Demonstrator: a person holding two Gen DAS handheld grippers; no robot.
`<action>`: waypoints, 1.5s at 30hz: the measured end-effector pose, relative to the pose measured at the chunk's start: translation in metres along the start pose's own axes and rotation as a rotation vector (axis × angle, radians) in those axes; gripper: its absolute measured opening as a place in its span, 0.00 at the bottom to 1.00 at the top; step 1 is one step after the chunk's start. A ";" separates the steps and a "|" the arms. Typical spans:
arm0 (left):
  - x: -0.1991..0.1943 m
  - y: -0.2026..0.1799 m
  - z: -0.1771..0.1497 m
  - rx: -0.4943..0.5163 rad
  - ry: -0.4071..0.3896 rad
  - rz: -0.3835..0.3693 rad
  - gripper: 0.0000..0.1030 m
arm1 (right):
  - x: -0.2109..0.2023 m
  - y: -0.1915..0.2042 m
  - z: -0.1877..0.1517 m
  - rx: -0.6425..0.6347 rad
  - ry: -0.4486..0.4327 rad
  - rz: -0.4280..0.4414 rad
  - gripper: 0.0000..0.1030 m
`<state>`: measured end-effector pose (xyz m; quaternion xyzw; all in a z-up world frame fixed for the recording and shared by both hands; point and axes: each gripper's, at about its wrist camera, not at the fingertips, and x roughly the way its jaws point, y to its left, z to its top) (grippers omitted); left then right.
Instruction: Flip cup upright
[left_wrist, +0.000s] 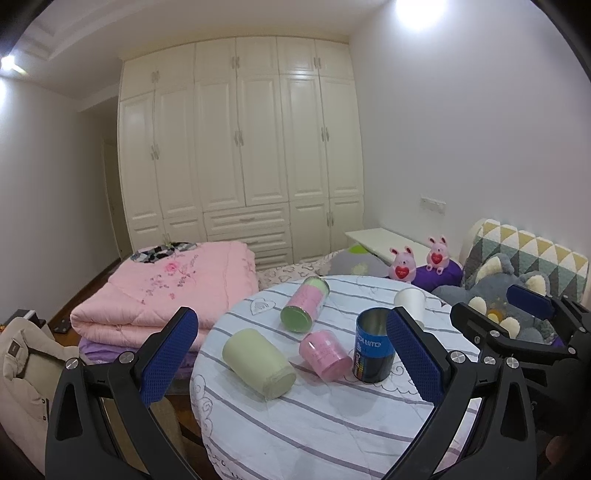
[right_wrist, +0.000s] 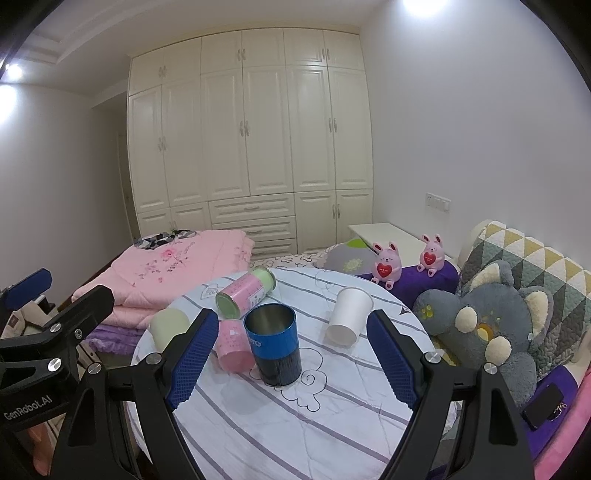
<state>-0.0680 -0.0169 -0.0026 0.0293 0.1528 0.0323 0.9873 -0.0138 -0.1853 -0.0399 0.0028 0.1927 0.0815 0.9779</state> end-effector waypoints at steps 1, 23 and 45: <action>0.000 0.000 0.000 0.003 -0.002 -0.002 1.00 | 0.000 0.000 0.000 0.002 0.001 0.000 0.81; 0.005 -0.002 0.001 0.001 0.018 -0.022 1.00 | 0.003 -0.001 -0.002 0.003 0.008 -0.007 0.81; 0.008 -0.001 0.002 -0.001 0.017 -0.027 1.00 | 0.005 -0.001 0.000 -0.002 0.011 -0.014 0.81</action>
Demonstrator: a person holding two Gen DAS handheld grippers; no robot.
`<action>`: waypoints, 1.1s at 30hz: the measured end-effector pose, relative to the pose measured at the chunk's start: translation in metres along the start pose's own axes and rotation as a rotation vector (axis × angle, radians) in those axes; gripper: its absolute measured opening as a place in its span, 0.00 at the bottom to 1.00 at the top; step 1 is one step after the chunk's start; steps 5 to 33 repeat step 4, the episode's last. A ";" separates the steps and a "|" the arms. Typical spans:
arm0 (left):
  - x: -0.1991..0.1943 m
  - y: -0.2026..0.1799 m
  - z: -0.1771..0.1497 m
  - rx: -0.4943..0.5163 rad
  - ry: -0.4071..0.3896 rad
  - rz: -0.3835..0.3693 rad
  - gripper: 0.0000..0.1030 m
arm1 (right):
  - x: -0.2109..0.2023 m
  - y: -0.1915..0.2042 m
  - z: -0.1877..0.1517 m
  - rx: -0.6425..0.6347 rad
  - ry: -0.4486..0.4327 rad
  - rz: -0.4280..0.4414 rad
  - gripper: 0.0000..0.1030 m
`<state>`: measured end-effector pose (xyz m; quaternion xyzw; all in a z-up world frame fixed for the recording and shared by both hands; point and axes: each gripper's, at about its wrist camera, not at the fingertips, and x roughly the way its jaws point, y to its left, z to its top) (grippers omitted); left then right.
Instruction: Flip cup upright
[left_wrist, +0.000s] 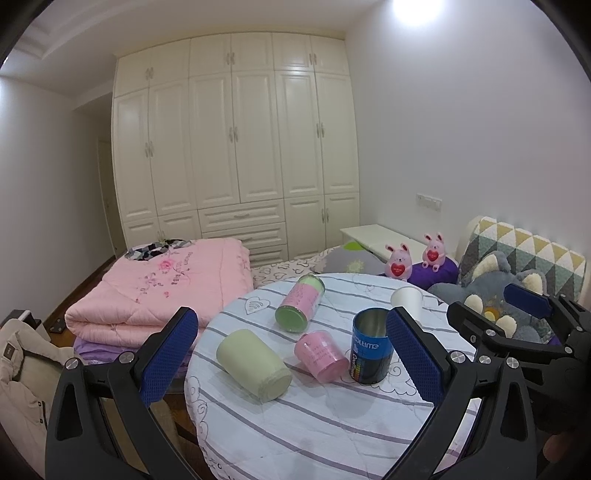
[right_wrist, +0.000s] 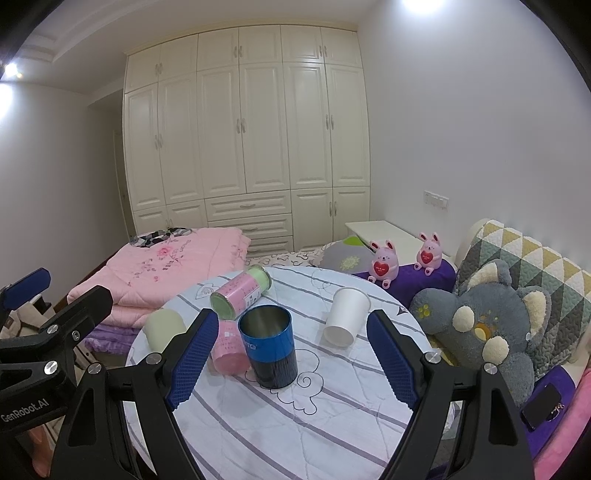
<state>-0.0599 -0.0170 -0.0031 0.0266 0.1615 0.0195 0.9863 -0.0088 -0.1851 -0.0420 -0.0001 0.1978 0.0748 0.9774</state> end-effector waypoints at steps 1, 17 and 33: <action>0.000 0.000 0.000 0.001 0.002 -0.001 1.00 | 0.000 0.000 0.000 0.001 0.000 -0.001 0.81; 0.001 0.000 0.000 0.003 0.001 0.002 1.00 | 0.000 -0.001 0.000 0.002 0.003 -0.001 0.81; 0.001 0.000 0.000 0.003 0.001 0.002 1.00 | 0.000 -0.001 0.000 0.002 0.003 -0.001 0.81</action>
